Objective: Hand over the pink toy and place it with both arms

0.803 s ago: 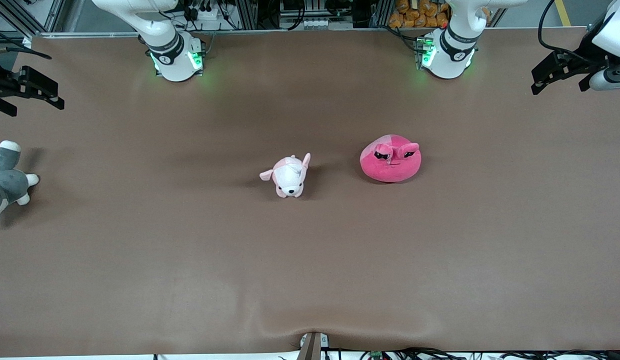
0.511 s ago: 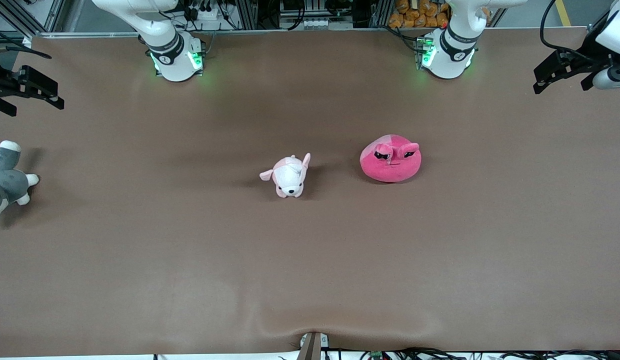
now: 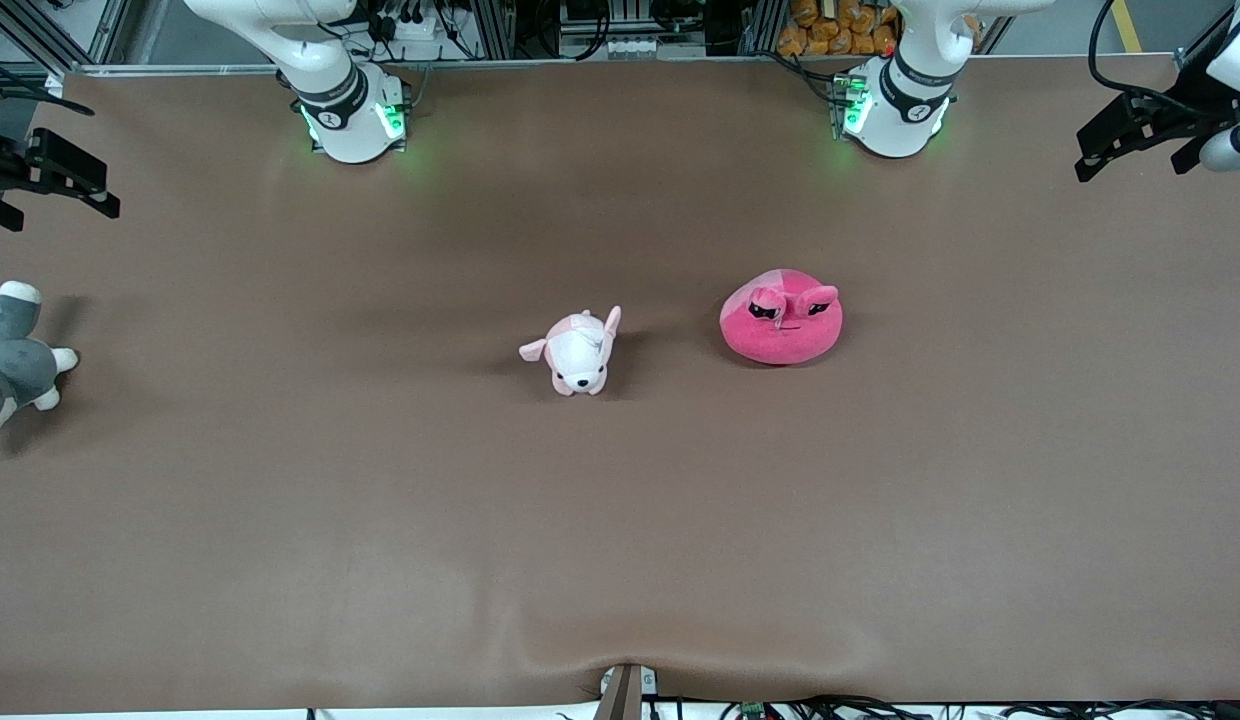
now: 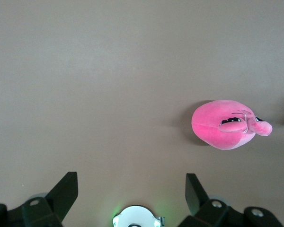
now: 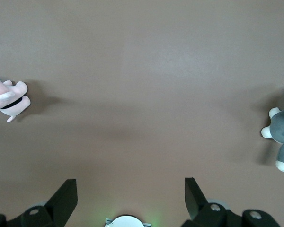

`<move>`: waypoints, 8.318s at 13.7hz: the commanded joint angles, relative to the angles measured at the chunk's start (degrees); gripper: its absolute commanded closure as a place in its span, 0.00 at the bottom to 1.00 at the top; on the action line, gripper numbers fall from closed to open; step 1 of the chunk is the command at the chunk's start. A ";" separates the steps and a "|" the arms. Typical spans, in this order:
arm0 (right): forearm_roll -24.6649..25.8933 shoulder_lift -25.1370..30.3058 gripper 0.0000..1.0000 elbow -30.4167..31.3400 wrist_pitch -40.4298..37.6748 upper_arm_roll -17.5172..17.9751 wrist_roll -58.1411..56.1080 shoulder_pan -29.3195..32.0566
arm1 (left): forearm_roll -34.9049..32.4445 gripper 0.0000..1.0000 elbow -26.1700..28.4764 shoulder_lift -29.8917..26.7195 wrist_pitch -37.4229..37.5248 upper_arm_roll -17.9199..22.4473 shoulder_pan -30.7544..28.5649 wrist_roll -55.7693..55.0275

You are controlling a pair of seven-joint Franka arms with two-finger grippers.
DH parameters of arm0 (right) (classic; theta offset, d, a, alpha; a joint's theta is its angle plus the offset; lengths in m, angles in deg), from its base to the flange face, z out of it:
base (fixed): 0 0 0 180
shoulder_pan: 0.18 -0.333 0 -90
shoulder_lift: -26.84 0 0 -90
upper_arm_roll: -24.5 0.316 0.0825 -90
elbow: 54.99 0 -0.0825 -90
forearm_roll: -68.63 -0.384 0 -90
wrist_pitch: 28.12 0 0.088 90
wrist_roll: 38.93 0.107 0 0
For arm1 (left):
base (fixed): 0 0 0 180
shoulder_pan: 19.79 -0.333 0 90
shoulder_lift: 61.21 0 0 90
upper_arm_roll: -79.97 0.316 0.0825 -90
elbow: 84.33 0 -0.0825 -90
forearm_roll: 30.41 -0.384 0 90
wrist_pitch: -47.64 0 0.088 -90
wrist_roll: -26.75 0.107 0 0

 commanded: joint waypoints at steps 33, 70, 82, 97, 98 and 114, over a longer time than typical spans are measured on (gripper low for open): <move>2.91 -0.91 0.00 0.05 -4.80 0.17 0.32 2.53 | 1.37 0.00 1.33 3.30 -1.28 -0.06 -1.82 -2.47; 3.61 -7.76 0.00 -0.04 -8.67 0.17 9.81 4.91 | 22.20 0.00 21.63 17.99 -29.93 -14.65 -0.94 -95.54; 0.72 -8.03 0.00 -0.39 -12.36 0.44 26.59 2.62 | 22.20 0.00 25.58 15.88 -31.77 -17.20 -1.03 -105.13; -5.09 -7.94 0.00 -0.39 -13.32 0.61 40.74 0.87 | 22.29 0.06 32.18 16.23 -40.30 -19.48 -1.55 -105.23; -6.40 -8.03 0.00 -0.47 -13.50 0.52 42.92 0.17 | 22.29 0.12 32.18 16.23 -40.39 -19.48 -1.55 -105.23; -32.06 -14.79 0.00 -0.48 11.44 0.52 116.21 -21.89 | 22.38 1.00 21.57 15.35 -34.54 -19.13 -4.80 -96.79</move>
